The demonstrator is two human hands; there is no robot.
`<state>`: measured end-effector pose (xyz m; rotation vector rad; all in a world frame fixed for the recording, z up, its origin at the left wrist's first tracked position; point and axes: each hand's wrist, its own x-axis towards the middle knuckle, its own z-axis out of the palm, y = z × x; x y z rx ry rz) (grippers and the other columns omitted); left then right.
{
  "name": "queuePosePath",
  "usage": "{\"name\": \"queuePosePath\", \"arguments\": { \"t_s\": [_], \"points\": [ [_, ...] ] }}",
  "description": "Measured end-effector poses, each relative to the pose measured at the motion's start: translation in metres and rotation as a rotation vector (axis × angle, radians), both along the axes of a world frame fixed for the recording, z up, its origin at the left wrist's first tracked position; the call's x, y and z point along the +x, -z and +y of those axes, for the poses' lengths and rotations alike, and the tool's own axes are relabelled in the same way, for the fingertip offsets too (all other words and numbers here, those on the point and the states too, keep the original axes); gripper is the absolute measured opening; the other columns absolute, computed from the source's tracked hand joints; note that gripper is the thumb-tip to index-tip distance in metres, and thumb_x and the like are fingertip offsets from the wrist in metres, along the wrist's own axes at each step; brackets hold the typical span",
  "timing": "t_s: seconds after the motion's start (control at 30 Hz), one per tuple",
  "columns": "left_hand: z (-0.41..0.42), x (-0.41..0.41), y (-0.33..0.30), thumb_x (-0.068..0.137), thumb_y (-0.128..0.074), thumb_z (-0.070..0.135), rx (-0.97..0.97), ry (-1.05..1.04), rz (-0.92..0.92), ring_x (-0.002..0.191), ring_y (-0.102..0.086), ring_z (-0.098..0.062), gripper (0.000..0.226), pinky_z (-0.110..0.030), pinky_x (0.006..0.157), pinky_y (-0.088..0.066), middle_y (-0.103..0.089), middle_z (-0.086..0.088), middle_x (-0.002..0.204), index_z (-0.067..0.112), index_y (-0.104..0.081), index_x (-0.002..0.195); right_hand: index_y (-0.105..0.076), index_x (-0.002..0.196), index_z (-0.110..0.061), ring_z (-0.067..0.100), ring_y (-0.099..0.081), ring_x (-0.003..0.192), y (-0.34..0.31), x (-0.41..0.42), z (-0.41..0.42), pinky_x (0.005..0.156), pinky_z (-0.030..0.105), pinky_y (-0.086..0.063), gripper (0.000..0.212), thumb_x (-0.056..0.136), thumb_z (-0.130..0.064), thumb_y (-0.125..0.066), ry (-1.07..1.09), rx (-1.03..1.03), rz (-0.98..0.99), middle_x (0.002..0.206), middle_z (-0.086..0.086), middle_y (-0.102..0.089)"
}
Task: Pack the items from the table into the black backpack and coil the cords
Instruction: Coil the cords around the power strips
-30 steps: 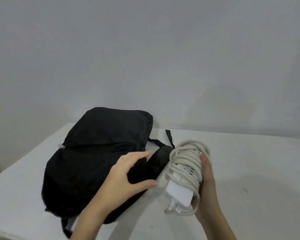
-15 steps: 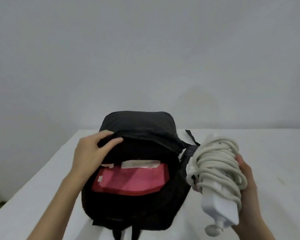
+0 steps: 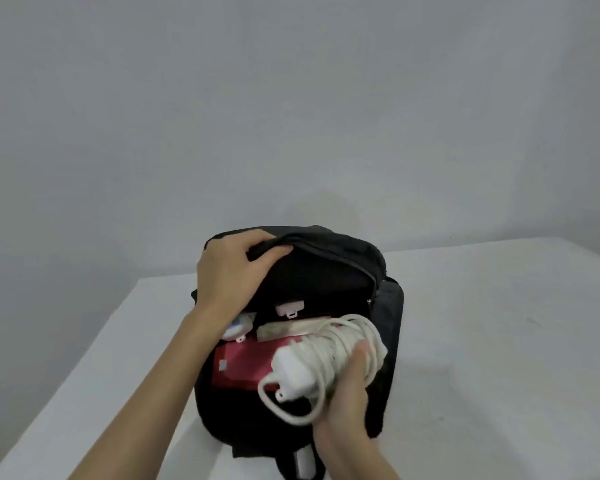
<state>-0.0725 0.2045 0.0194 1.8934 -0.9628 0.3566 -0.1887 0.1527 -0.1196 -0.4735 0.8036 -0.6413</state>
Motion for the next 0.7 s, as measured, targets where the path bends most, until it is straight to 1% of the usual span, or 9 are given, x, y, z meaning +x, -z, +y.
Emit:
{"name": "queuePosePath", "arguments": {
  "t_s": [0.13, 0.2, 0.23, 0.33, 0.4, 0.47, 0.57, 0.63, 0.7],
  "points": [
    [0.010, 0.001, 0.009, 0.079, -0.071, 0.037, 0.018, 0.060, 0.002, 0.079, -0.063, -0.003, 0.005, -0.032, 0.077, -0.051, -0.069, 0.019, 0.077, 0.033, -0.072, 0.081, -0.025, 0.141, -0.004, 0.030, -0.051, 0.117, -0.004, 0.045, -0.004, 0.103, 0.040, -0.040, 0.079, 0.087, -0.055, -0.051, 0.044, -0.028, 0.183, 0.124, 0.009, -0.051],
    [0.015, 0.004, 0.014, 0.080, -0.070, 0.036, 0.063, 0.148, 0.033, 0.073, -0.062, -0.004, 0.003, -0.033, 0.074, -0.051, -0.069, 0.019, 0.079, 0.038, -0.070, 0.082, -0.034, 0.139, -0.007, 0.027, -0.051, 0.119, -0.004, 0.049, -0.009, 0.104, 0.041, -0.040, 0.066, 0.090, -0.047, -0.052, -0.130, -0.098, 0.174, 0.130, 0.007, -0.052],
    [0.016, 0.006, 0.016, 0.081, -0.069, 0.032, 0.112, 0.226, 0.049, 0.070, -0.061, -0.007, 0.009, -0.033, 0.072, -0.051, -0.068, 0.019, 0.083, 0.040, -0.068, 0.085, -0.044, 0.133, -0.009, 0.023, -0.057, 0.112, -0.002, 0.045, -0.014, 0.098, 0.039, -0.045, 0.053, 0.092, -0.039, -0.053, -0.204, -0.135, 0.138, 0.124, 0.006, -0.058],
    [0.019, 0.010, 0.026, 0.084, -0.065, 0.018, 0.327, 0.484, 0.078, 0.060, -0.053, -0.012, 0.032, -0.024, 0.062, -0.045, -0.066, 0.016, 0.096, 0.046, -0.062, 0.100, -0.060, 0.102, -0.007, 0.015, -0.063, 0.072, -0.006, 0.020, -0.038, 0.066, 0.026, -0.054, 0.014, 0.097, -0.012, -0.048, -0.427, -0.170, 0.044, 0.086, 0.006, -0.067],
    [0.016, 0.007, 0.037, 0.076, -0.063, 0.019, 0.453, 0.605, 0.109, 0.059, -0.048, -0.012, 0.035, -0.022, 0.061, -0.041, -0.064, 0.015, 0.093, 0.045, -0.062, 0.099, -0.061, 0.098, -0.001, 0.025, -0.062, 0.079, -0.007, -0.004, -0.058, 0.076, 0.034, -0.055, 0.020, 0.095, 0.002, -0.041, -0.519, -0.187, 0.066, 0.089, 0.015, -0.065],
    [0.012, -0.002, 0.055, 0.068, -0.062, 0.028, 0.633, 0.678, 0.092, 0.066, -0.050, -0.007, 0.034, -0.022, 0.065, -0.041, -0.060, 0.016, 0.094, 0.044, -0.063, 0.098, -0.062, 0.106, 0.003, 0.033, -0.065, 0.088, -0.007, -0.027, -0.075, 0.075, 0.042, -0.058, 0.026, 0.094, 0.007, -0.039, -0.589, -0.221, 0.092, 0.097, 0.021, -0.068],
    [0.012, -0.020, 0.082, 0.067, -0.072, 0.051, 0.821, 0.632, -0.046, 0.084, -0.048, 0.008, 0.039, -0.019, 0.076, -0.040, -0.049, 0.020, 0.105, 0.045, -0.058, 0.103, -0.064, 0.096, 0.006, 0.019, -0.068, 0.058, -0.004, -0.062, -0.095, 0.050, 0.027, -0.055, 0.021, 0.092, 0.008, -0.043, -0.583, -0.527, 0.403, 0.068, 0.012, -0.071],
    [0.011, -0.035, 0.099, 0.057, -0.063, 0.076, 0.805, 0.492, -0.128, 0.091, -0.045, 0.004, 0.059, -0.022, 0.079, -0.042, -0.043, 0.020, 0.104, 0.039, -0.053, 0.102, -0.065, 0.090, 0.010, 0.017, -0.064, 0.047, -0.009, -0.076, -0.113, 0.045, 0.023, -0.052, 0.019, 0.092, 0.005, -0.047, -0.469, -0.669, 0.528, 0.059, 0.013, -0.067],
    [0.006, -0.049, 0.119, 0.045, -0.056, 0.084, 0.769, 0.342, -0.320, 0.081, -0.046, -0.006, 0.068, -0.025, 0.065, -0.044, -0.042, 0.016, 0.096, 0.033, -0.047, 0.089, -0.066, 0.094, 0.007, 0.020, -0.064, 0.053, -0.011, -0.073, -0.135, 0.045, 0.022, -0.051, 0.019, 0.094, 0.000, -0.049, -0.320, -0.705, 0.537, 0.067, 0.015, -0.067]
  ]
}}
